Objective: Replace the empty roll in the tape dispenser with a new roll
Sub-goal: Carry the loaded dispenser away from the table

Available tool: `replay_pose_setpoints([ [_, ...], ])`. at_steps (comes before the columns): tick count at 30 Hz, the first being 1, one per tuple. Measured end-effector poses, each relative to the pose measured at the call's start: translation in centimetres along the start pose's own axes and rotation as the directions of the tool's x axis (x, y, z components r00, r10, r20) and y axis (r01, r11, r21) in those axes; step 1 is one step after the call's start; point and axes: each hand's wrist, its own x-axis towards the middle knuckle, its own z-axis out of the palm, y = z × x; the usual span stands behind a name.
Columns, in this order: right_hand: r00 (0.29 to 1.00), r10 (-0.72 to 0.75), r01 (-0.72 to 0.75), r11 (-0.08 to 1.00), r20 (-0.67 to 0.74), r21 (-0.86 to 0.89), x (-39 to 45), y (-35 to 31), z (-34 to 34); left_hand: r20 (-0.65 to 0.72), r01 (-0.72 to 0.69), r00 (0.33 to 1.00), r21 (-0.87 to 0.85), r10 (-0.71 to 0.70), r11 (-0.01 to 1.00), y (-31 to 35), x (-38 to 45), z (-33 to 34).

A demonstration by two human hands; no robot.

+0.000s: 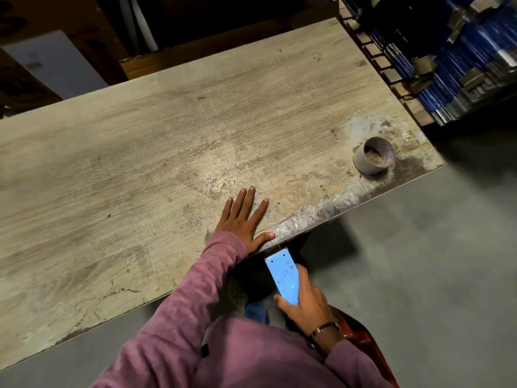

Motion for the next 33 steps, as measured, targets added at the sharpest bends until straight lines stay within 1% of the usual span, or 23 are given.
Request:
replay_pose_setpoints([
  [8,1.0,-0.004,0.004,1.0,0.029,-0.004,-0.2,0.0,-0.2,0.01,-0.002,1.0,0.0,0.002,1.0,0.0,0.1,-0.1],
  [15,0.998,0.028,-0.027,1.0,0.051,-0.008,1.0,0.0,0.5,0.012,-0.001,1.0,-0.006,0.001,1.0,0.0,0.0,-0.1],
  [25,0.995,0.092,-0.088,0.991,0.044,-0.099,2.2,-1.3,0.5,0.011,0.002,1.0,-0.022,-0.002,1.0,0.0,0.0,-0.3],
  [27,0.989,0.131,-0.124,0.989,0.076,-0.082,2.6,-1.2,0.5,0.01,0.0,1.0,-0.022,0.0,1.0,0.0,0.0,-0.2],
  [30,0.953,0.239,-0.221,0.969,0.186,-0.112,2.3,0.2,1.2,0.016,0.0,1.0,-0.02,0.001,1.0,-0.1,0.0,-0.3],
  [31,0.943,0.266,-0.251,0.963,0.201,-0.098,1.9,0.7,1.3,0.022,0.002,1.0,-0.019,-0.002,1.0,-0.1,0.0,-0.3],
  [33,0.946,0.276,-0.278,0.96,0.172,-0.014,1.7,1.4,1.2,0.037,0.007,0.999,-0.019,-0.006,1.0,0.0,0.0,-0.5],
])
